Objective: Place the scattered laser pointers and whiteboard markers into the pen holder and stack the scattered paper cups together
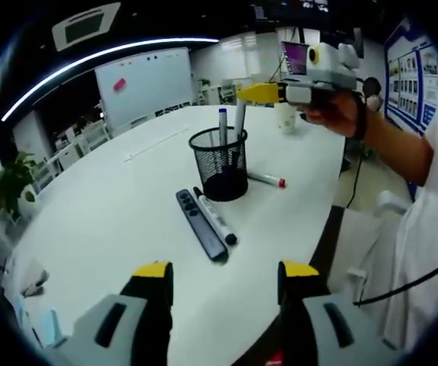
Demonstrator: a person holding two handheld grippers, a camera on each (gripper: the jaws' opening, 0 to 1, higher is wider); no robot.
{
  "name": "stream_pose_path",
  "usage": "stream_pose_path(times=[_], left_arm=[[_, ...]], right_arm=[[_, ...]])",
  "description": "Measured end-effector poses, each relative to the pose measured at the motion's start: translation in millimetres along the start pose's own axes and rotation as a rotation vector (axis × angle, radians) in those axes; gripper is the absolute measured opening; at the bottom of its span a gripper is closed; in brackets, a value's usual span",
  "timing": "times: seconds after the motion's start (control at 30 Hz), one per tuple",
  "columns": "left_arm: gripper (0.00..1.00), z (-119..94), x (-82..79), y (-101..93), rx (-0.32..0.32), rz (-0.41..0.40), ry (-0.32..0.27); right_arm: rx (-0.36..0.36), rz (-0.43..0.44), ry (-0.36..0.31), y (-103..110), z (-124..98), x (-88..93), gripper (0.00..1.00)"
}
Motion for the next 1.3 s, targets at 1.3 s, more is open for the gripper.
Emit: stream_pose_path(times=[1.3], left_arm=[[0.55,-1.2,1.7,-0.7,-0.001,0.0,-0.002]], right_arm=[[0.019,-0.006,0.055,0.4,-0.9,6.8,0.11]])
Point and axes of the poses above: the point that each gripper's makers call its tool centre point, and the gripper's own axes: z roughly forward along the fingers, y roughly to its left, x roughly out of its underside, the point moved 9 cm from there along -z, roughly backward along the fingers, and after that the axes turned 3 degrees about x, right-handed, at the moved point
